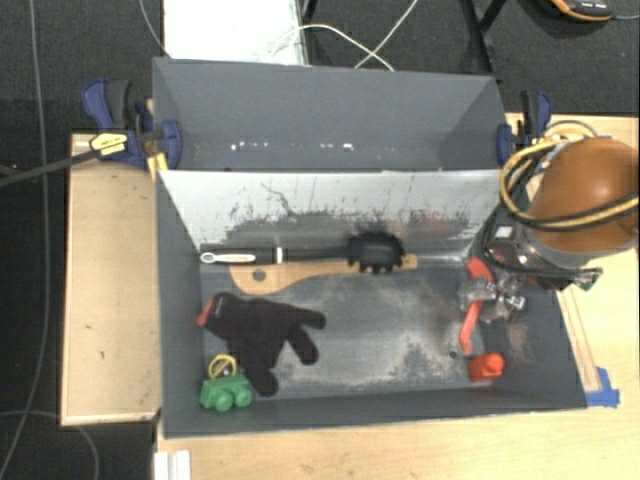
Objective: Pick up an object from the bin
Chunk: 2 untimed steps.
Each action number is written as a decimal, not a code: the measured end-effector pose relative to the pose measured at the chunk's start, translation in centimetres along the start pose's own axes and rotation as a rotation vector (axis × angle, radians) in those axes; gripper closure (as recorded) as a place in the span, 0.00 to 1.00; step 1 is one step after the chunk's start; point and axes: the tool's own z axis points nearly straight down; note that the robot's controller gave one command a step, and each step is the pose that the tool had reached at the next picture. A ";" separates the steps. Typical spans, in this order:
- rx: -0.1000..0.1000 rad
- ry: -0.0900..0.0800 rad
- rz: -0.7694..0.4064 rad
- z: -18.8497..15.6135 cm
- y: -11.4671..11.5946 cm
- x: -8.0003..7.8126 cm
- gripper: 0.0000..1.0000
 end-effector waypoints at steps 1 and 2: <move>0.000 -0.001 0.004 -3.5 0.0 -0.1 1.00; -0.001 -0.002 0.007 -7.0 0.0 -0.1 1.00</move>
Offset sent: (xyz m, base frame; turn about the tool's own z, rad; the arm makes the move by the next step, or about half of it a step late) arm 0.0003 0.0002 0.0887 0.0023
